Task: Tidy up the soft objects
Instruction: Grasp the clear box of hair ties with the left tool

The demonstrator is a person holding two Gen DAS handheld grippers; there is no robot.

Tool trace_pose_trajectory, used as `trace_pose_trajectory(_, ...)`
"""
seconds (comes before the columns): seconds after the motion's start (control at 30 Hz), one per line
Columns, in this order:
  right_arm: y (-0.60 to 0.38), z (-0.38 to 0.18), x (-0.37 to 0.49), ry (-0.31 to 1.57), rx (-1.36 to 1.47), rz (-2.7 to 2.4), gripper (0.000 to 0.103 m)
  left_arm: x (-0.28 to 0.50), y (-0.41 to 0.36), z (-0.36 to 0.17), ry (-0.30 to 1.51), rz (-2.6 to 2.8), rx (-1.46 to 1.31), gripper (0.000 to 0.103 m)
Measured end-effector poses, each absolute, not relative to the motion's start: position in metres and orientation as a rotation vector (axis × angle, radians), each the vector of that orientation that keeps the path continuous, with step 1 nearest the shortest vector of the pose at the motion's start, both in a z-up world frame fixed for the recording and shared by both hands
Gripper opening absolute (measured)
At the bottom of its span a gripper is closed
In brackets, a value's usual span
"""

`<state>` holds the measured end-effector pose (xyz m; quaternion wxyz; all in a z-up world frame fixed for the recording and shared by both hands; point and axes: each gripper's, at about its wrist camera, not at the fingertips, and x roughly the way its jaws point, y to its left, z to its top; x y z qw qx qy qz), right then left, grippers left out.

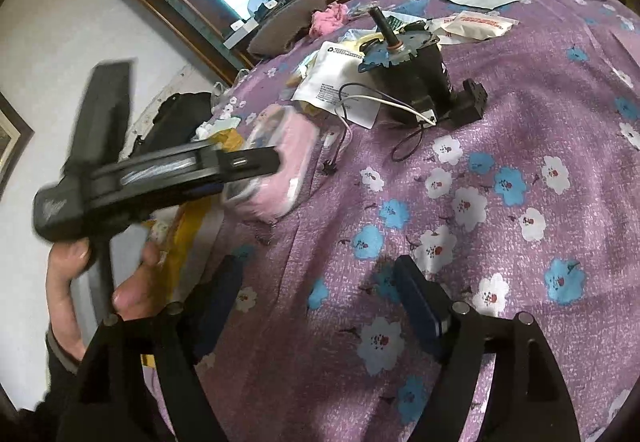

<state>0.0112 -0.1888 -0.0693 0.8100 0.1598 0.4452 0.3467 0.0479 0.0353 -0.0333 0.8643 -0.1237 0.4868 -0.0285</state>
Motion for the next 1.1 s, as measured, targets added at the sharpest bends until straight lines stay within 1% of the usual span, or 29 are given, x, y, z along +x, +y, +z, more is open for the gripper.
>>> trace_pose_trajectory(0.17, -0.173, -0.034, 0.012, 0.835, 0.240, 0.742, 0.078, -0.005, 0.074, -0.004, 0.869, -0.037, -0.398, 0.073)
trace_pose_trajectory(0.3, -0.130, -0.011, 0.033, 0.768, 0.085, 0.733, 0.078, -0.032, 0.101, 0.008, 0.800, 0.012, -0.443, 0.073)
trace_pose_trajectory(0.47, -0.080, -0.020, 0.075, 0.770, -0.079, 0.617, 0.078, -0.053, 0.122, 0.018, 0.739, 0.028, -0.458, 0.073)
trace_pose_trajectory(0.6, -0.059, -0.031, 0.090, 0.780, -0.214, 0.503, 0.077, -0.061, 0.137, 0.020, 0.724, 0.049, -0.462, 0.073)
trace_pose_trajectory(0.67, -0.049, -0.037, 0.093, 0.770, -0.308, 0.443, 0.066, -0.062, 0.143, 0.020, 0.719, 0.052, -0.469, 0.073)
trace_pose_trajectory(0.73, -0.044, -0.043, 0.098, 0.775, -0.363, 0.404, 0.047, -0.065, 0.149, 0.020, 0.714, 0.060, -0.474, 0.073)
trace_pose_trajectory(0.77, -0.042, -0.047, 0.098, 0.768, -0.393, 0.366, 0.041, -0.066, 0.151, 0.020, 0.715, 0.063, -0.478, 0.073)
trace_pose_trajectory(0.8, -0.041, -0.050, 0.099, 0.772, -0.405, 0.349, 0.029, -0.066, 0.153, 0.019, 0.717, 0.065, -0.481, 0.073)
trace_pose_trajectory(0.87, -0.044, -0.051, 0.100, 0.758, -0.404, 0.317, 0.017, -0.068, 0.158, 0.018, 0.719, 0.075, -0.489, 0.073)
trace_pose_trajectory(0.9, -0.047, -0.048, 0.098, 0.744, -0.391, 0.314, 0.009, -0.070, 0.160, 0.017, 0.719, 0.078, -0.491, 0.073)
trace_pose_trajectory(0.93, -0.051, -0.043, 0.094, 0.725, -0.365, 0.322, 0.004, -0.070, 0.161, 0.016, 0.719, 0.083, -0.492, 0.073)
trace_pose_trajectory(1.03, -0.063, -0.025, 0.083, 0.665, -0.283, 0.343, 0.001, -0.071, 0.166, 0.015, 0.719, 0.090, -0.503, 0.073)
trace_pose_trajectory(1.1, -0.072, -0.012, 0.076, 0.658, -0.205, 0.407, 0.000, -0.073, 0.169, 0.016, 0.719, 0.100, -0.511, 0.073)
